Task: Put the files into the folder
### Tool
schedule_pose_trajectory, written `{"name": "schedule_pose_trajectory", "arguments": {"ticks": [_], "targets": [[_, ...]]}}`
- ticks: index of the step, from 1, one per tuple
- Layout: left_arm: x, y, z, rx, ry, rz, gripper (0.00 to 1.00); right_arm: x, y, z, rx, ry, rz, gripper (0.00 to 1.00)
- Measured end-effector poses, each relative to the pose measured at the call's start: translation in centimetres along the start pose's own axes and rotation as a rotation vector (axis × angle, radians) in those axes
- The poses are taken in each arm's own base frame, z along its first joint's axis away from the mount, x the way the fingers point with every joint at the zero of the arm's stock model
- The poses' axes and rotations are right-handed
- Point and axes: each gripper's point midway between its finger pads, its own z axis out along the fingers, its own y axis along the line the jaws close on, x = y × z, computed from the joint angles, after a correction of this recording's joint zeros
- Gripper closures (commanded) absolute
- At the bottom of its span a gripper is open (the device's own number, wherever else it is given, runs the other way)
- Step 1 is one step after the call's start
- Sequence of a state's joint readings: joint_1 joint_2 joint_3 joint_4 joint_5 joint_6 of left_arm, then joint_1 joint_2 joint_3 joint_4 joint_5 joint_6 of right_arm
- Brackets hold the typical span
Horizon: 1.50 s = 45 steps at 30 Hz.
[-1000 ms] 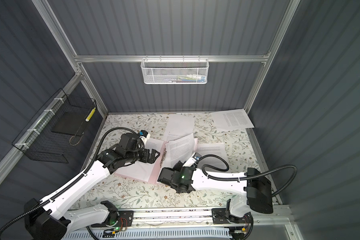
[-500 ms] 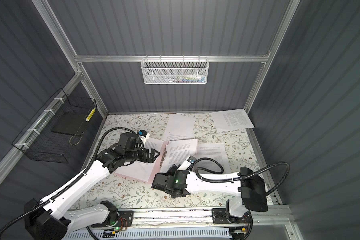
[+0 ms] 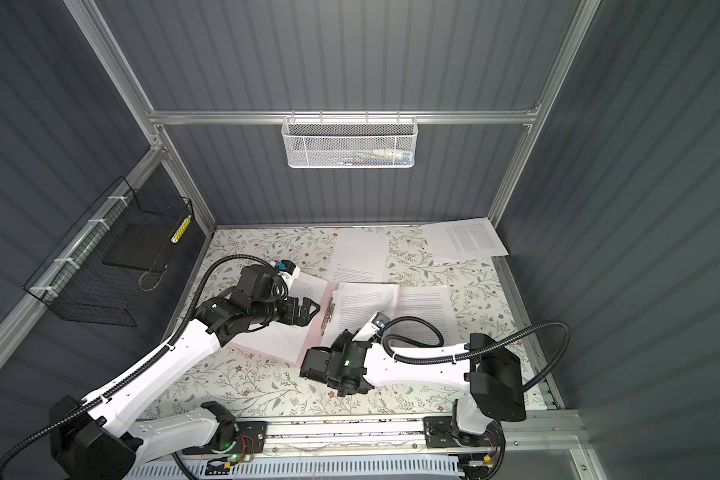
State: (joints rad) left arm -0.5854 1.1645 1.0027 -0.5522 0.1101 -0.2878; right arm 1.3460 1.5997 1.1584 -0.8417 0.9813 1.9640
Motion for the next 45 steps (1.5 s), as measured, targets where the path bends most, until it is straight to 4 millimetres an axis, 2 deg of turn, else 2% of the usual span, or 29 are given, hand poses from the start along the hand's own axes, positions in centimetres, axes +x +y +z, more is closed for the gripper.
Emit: {"name": "schedule_pose_trajectory", "arguments": {"ticks": [7, 9, 14, 17, 20, 22, 25, 28, 31, 34, 38, 45], "targets": [[0.3, 0.3, 0.6, -0.004, 0.020, -0.013, 0.00, -0.7, -0.3, 0.4, 0.015, -0.025, 0.005, 1.00], [0.5, 0.9, 1.0, -0.036, 0.033, -0.023, 0.00, -0.5, -0.4, 0.5, 0.018, -0.026, 0.001, 1.00], [2.0, 5.4, 2.6, -0.199, 0.127, -0.121, 0.00, 0.1, -1.1, 1.0, 0.026, -0.020, 0.002, 1.00], [2.2, 8.2, 2.6, -0.255, 0.146, -0.229, 0.00, 0.6, -2.4, 1.6, 0.046, -0.016, -0.005, 1.00], [0.8, 10.2, 1.8, -0.303, 0.130, -0.295, 0.00, 0.9, -3.6, 2.1, 0.066, -0.018, -0.008, 1.00], [-1.0, 11.6, 1.2, -0.322, 0.093, -0.335, 0.00, 1.1, -4.6, 2.5, 0.075, -0.015, -0.006, 1.00], [-2.7, 14.0, 0.5, -0.362, 0.056, -0.389, 0.00, 1.3, -6.1, 2.9, 0.085, -0.007, -0.002, 1.00], [-3.2, 16.9, 0.1, -0.409, 0.045, -0.449, 0.00, 1.4, -7.3, 3.4, 0.085, 0.003, 0.015, 1.00], [-2.7, 19.3, -0.2, -0.450, 0.058, -0.503, 0.00, 1.1, -8.6, 4.1, 0.089, 0.015, 0.042, 1.00], [-2.7, 20.5, -0.4, -0.469, 0.071, -0.520, 0.00, 0.8, -9.5, 4.8, 0.083, 0.024, 0.057, 1.00], [-3.4, 21.2, 0.1, -0.453, 0.089, -0.504, 0.00, 0.7, -10.0, 5.3, 0.056, 0.046, 0.075, 1.00], [-0.6, 24.0, 3.5, -0.389, 0.207, -0.547, 0.00, 1.1, -10.6, 6.4, 0.024, 0.083, 0.085, 1.00]]}}
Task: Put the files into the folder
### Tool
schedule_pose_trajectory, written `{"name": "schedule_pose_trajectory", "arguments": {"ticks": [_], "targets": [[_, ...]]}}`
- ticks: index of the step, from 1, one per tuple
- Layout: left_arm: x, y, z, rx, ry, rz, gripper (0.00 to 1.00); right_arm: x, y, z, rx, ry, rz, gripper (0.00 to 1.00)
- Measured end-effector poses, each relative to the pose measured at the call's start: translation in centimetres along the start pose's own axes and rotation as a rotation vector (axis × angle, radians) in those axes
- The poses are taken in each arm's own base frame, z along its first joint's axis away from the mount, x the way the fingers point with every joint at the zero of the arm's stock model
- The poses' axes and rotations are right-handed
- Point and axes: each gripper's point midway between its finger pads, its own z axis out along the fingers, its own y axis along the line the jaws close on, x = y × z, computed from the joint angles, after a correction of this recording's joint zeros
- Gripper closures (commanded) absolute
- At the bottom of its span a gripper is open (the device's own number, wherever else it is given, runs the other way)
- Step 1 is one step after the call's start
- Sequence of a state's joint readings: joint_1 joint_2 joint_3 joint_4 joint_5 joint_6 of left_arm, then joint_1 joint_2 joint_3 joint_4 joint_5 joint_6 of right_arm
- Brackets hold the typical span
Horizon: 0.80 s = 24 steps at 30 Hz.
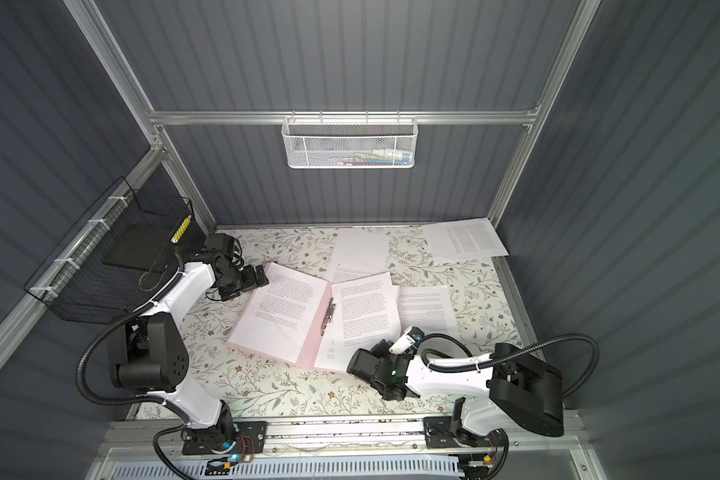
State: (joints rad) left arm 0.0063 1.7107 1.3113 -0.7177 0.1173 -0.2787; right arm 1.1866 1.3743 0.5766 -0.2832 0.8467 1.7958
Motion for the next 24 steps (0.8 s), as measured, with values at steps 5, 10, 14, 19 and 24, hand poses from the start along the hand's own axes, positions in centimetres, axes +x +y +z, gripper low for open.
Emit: {"name": "schedule_pose_trajectory", "arguments": {"ticks": [5, 10, 14, 19, 24], "targets": [[-0.5, 1.2, 2.4, 0.018, 0.038, -0.007, 0.00, 0.4, 0.2, 0.5, -0.020, 0.024, 0.021, 1.00], [-1.4, 0.7, 4.9, 0.122, 0.078, -0.016, 0.04, 0.5, 0.1, 0.9, -0.024, 0.038, 0.027, 1.00], [-1.2, -0.8, 4.6, 0.230, 0.097, -0.024, 0.16, 0.7, 0.4, 1.0, -0.035, 0.048, 0.039, 1.00], [-1.3, -2.7, 2.5, 0.332, 0.079, -0.039, 0.40, 0.7, 0.0, 1.2, -0.031, 0.050, 0.036, 1.00], [-1.2, -4.6, -0.6, 0.426, 0.047, -0.050, 0.64, 0.7, -0.1, 1.2, -0.031, 0.052, 0.030, 1.00]]}}
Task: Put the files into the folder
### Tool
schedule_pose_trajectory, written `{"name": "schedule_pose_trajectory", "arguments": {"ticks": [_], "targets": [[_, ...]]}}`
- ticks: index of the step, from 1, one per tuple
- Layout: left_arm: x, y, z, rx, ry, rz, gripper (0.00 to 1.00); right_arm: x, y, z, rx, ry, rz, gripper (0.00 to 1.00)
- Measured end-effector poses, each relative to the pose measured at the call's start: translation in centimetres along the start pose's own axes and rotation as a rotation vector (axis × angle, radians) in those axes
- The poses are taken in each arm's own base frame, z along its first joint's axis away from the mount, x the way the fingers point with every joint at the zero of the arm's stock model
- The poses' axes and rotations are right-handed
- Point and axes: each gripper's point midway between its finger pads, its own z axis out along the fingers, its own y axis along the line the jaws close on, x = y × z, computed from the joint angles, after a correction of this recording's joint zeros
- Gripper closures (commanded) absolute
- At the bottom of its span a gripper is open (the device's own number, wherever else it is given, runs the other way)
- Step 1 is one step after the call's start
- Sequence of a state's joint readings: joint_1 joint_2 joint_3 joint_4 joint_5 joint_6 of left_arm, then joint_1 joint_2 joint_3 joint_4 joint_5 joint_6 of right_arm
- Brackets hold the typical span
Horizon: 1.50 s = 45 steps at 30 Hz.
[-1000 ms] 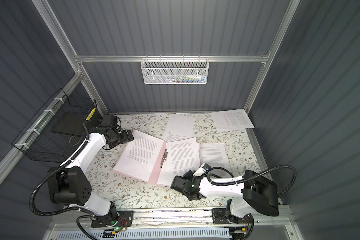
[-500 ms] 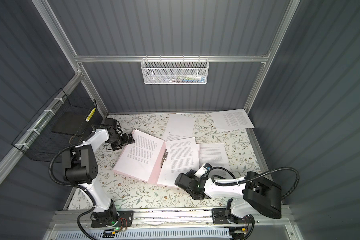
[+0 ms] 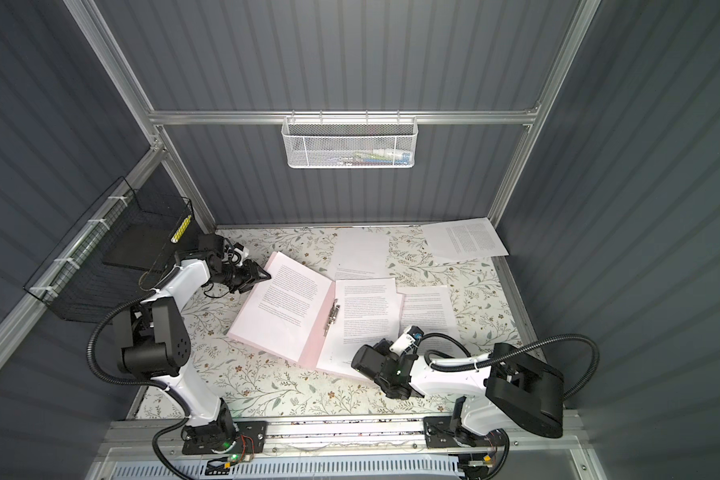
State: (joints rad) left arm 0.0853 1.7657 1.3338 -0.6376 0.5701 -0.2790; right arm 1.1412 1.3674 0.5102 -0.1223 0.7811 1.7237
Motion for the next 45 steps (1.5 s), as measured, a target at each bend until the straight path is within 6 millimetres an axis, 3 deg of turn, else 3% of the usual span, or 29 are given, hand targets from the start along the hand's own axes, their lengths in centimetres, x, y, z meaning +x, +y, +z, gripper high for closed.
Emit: {"name": "schedule_pose_trajectory", "arguments": {"ticks": [3, 8, 23, 33, 45], "targets": [[0.6, -0.6, -0.3, 0.026, 0.003, -0.014, 0.74, -0.2, 0.2, -0.2, -0.009, 0.002, 0.009, 1.00], [1.5, -0.4, -0.3, 0.033, 0.019, -0.061, 1.00, -0.4, 0.2, -0.4, -0.016, 0.002, 0.010, 1.00], [3.4, -0.7, -3.7, -0.021, -0.102, -0.138, 1.00, -0.9, 0.0, -0.9, 0.002, -0.007, -0.029, 1.00], [4.9, 0.1, -3.2, -0.017, -0.107, -0.196, 1.00, -1.0, 1.5, -0.8, 0.020, -0.035, -0.002, 1.00], [4.9, -0.1, -3.4, -0.007, -0.116, -0.199, 1.00, -0.9, 0.8, -0.5, 0.055, -0.045, 0.011, 1.00]]}}
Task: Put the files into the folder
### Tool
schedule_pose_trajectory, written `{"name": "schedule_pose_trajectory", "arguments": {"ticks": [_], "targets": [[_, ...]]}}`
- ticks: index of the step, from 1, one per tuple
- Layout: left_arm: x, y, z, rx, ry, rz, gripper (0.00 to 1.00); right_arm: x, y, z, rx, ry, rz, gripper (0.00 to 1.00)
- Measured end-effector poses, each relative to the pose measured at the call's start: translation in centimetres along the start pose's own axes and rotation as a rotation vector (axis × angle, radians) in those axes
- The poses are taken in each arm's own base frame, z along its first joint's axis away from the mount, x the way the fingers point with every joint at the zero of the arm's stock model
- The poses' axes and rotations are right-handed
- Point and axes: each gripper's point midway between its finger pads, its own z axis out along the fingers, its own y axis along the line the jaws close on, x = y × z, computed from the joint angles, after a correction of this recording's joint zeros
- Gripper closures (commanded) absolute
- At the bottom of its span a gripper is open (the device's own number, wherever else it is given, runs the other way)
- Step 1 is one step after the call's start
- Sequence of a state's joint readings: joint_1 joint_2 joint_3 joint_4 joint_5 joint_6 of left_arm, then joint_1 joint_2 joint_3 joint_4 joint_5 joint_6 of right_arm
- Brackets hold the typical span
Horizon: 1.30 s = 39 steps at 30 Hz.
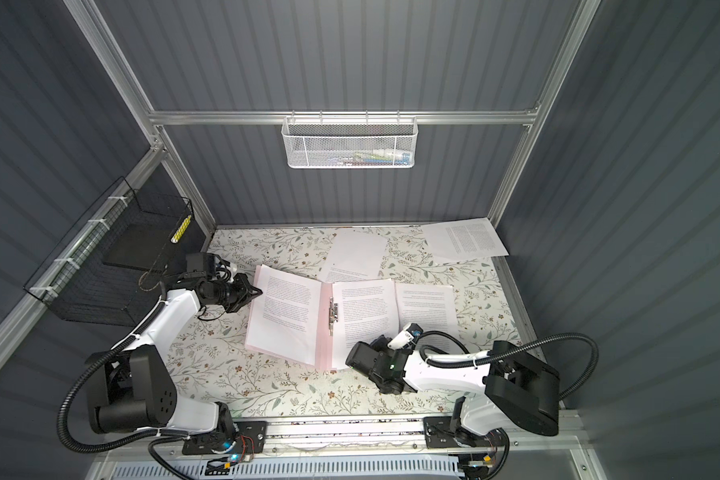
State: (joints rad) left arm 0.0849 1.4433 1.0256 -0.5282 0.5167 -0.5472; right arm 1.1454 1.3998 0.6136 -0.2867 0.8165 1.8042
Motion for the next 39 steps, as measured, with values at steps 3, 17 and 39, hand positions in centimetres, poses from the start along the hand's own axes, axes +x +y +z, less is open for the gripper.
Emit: {"name": "schedule_pose_trajectory", "arguments": {"ticks": [3, 17, 39], "targets": [[0.0, 0.0, 0.0, 0.002, -0.001, -0.003, 1.00, 0.0, 0.0, 0.0, 0.000, 0.002, 0.004, 1.00], [0.2, -0.1, -0.1, 0.016, -0.009, -0.008, 1.00, 1.0, 0.0, 0.4, 0.012, 0.025, -0.001, 1.00], [0.2, -0.1, 0.0, 0.018, -0.009, -0.007, 1.00, 1.3, 0.3, 0.1, -0.032, 0.065, 0.013, 0.43]]}}
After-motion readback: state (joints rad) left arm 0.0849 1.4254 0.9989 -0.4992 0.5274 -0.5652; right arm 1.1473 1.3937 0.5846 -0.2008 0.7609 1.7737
